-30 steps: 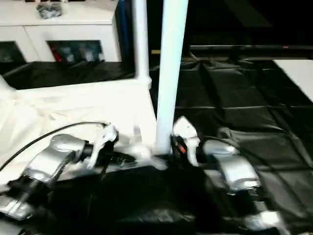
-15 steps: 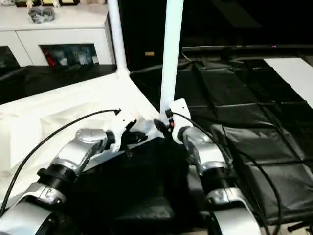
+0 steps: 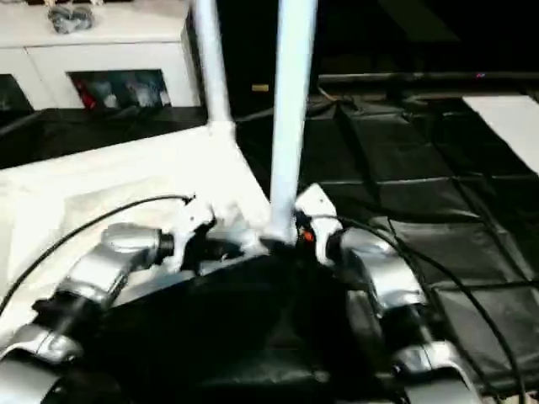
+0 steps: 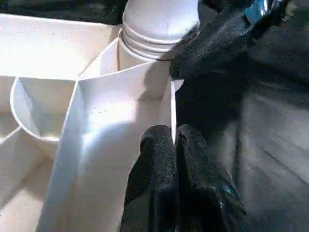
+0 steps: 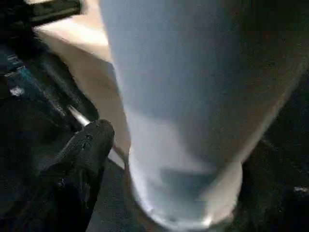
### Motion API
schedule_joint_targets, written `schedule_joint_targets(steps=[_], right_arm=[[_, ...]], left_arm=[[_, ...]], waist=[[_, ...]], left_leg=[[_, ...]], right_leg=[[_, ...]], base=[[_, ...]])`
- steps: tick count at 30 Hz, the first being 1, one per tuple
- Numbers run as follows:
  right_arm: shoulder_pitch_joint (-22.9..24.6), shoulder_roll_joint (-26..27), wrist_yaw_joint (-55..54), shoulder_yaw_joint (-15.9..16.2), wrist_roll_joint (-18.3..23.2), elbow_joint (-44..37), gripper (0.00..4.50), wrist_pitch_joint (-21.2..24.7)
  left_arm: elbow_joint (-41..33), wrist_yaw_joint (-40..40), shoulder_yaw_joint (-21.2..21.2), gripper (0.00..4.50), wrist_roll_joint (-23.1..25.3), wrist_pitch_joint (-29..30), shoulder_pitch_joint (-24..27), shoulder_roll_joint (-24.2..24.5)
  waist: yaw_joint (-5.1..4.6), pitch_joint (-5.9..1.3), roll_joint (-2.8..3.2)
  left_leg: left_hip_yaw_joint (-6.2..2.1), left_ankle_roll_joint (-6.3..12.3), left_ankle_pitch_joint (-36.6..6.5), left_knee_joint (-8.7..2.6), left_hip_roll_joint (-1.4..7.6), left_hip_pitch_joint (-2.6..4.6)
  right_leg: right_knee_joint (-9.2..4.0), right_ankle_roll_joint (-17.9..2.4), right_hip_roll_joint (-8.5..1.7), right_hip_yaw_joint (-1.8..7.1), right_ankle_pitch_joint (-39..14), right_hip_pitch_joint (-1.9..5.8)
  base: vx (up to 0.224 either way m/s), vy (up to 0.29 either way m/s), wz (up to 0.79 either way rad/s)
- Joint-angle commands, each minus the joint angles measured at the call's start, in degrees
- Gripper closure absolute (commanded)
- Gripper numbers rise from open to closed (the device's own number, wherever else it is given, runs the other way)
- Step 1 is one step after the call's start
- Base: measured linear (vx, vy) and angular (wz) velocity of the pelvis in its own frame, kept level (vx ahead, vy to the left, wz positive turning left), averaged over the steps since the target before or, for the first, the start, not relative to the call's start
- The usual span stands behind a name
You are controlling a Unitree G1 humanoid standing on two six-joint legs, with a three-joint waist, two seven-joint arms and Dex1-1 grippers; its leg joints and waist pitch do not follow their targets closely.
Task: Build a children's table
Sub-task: Rotate leg to tighten
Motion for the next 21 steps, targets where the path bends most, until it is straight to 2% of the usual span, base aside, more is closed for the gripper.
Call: schedule_joint_targets(steps=[1, 2, 5, 8, 12, 17, 21], right_arm=[[2.21, -1.19, 8.06, 3.64, 3.3, -4.81, 0.73, 0.1], [3.09, -2.1, 9.44, 3.59, 4.11, -6.62, 0.83, 0.7], [3.74, -2.69, 10.33, 3.75, 4.24, -7.8, 1.0, 1.27], [4.61, -3.53, 11.83, 4.54, 3.68, -8.97, 1.34, 1.51], [5.07, -3.96, 12.19, 4.96, 3.72, -9.42, 1.55, 1.63], [5.27, -4.52, 13.06, 5.54, 4.29, -10.39, 1.82, 2.6], [5.61, -4.36, 13.17, 5.83, 4.32, -10.76, 1.85, 3.17]], left_arm=[[-3.65, -6.25, -1.34, 4.5, -3.16, -1.31, 0.09, 0.9], [-4.26, -7.95, -1.44, 4.5, -3.53, -0.86, 0.48, 1.86], [-4.7, -8.96, -1.51, 4.5, -3.82, -0.72, 0.75, 2.48], [-5.2, -9.85, -1.36, 4.5, -3.97, -0.51, 1.02, 3.08], [-6.31, -10.96, -1.4, 4.5, -4.59, 0.43, 1.36, 3.74], [-7.18, -12.05, -1.37, 4.5, -4.99, 1.09, 1.91, 4.27], [-7.6, -12.04, -1.0, 4.5, -5.0, 1.39, 2.34, 4.17]], waist=[[0.32, -3.15, -0.47], [0.69, -3.23, -0.26], [0.74, -2.93, -0.34], [0.78, -2.84, -0.45], [0.66, -3.01, -0.55], [0.77, -3.26, -0.53], [0.76, -3.2, -0.63]], left_leg=[[-0.51, 4.58, -10.9, -3.77, 2.34, 0.51], [-0.54, 4.38, -10.96, -3.88, 2.5, 0.73], [-0.4, 2.98, -13.28, -4.03, 2.41, 1.1], [-0.45, 2.01, -14.12, -4.23, 2.38, 1.08], [-0.54, 2.14, -12.31, -4.18, 2.3, 0.68], [-0.45, 3.25, -9.22, -3.87, 2.24, 0.53], [-0.42, 3.52, -9.27, -3.83, 2.18, 0.47]], right_leg=[[-4.05, -15.02, -3.28, 2.22, -7.71, 3.13], [-4.08, -14.62, -3.29, 2.23, -8.22, 2.96], [-4.56, -14.11, -3.31, 2.37, -12.46, 2.35], [-4.76, -13.08, -3.36, 2.56, -15.03, 2.36], [-4.52, -12.73, -3.42, 2.55, -13.32, 2.58], [-3.91, -13.9, -3.27, 2.41, -8.06, 2.78], [-3.96, -14.0, -3.31, 2.39, -8.42, 2.84]], base=[[0.0, 0.0, 0.0], [0.0, 0.0, 0.0], [0.0, 0.0, 0.0], [0.0, 0.0, 0.0], [0.0, 0.0, 0.0], [0.0, 0.0, 0.0], [0.0, 0.0, 0.0]])
